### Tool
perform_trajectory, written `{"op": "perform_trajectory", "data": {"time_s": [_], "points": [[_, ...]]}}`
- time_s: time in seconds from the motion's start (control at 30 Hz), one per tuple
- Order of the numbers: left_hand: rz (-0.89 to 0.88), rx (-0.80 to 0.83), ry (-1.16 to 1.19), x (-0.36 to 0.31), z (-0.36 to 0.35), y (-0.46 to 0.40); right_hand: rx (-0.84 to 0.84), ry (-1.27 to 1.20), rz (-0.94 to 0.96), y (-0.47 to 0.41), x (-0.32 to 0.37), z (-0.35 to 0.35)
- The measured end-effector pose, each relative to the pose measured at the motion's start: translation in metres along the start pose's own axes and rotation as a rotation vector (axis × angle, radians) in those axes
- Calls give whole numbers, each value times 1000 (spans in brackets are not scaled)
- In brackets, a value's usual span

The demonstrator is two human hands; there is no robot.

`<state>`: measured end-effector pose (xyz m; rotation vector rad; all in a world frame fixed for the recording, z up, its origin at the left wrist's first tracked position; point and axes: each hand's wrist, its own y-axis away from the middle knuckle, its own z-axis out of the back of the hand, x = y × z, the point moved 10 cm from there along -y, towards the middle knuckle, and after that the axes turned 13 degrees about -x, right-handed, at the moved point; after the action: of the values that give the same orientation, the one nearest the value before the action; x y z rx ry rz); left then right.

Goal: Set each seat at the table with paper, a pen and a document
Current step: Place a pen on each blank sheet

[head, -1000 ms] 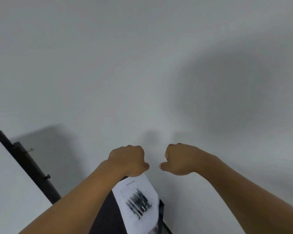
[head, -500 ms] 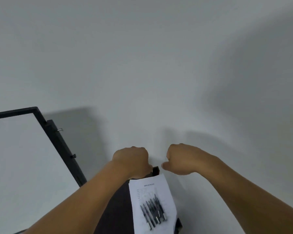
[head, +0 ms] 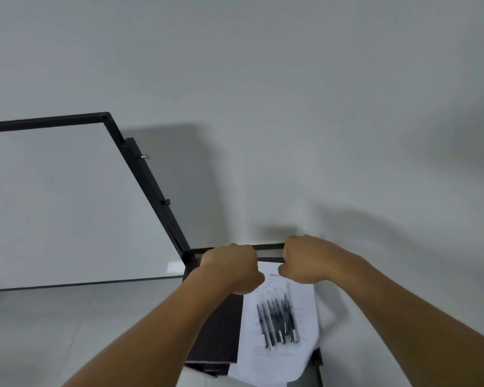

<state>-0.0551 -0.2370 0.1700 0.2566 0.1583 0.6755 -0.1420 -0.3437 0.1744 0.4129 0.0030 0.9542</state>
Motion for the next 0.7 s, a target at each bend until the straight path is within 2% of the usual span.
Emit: {"op": "perform_trajectory", "data": {"time_s": [0.33, 0.43, 0.7], "points": [[63, 214, 135, 23, -125, -24, 85, -18, -135, -30, -42, -141], [68, 305, 153, 29, -167, -20, 139, -107, -217, -30, -54, -188], [70, 405, 178, 48, -220, -12, 13, -222, -463, -37, -46, -260]]}}
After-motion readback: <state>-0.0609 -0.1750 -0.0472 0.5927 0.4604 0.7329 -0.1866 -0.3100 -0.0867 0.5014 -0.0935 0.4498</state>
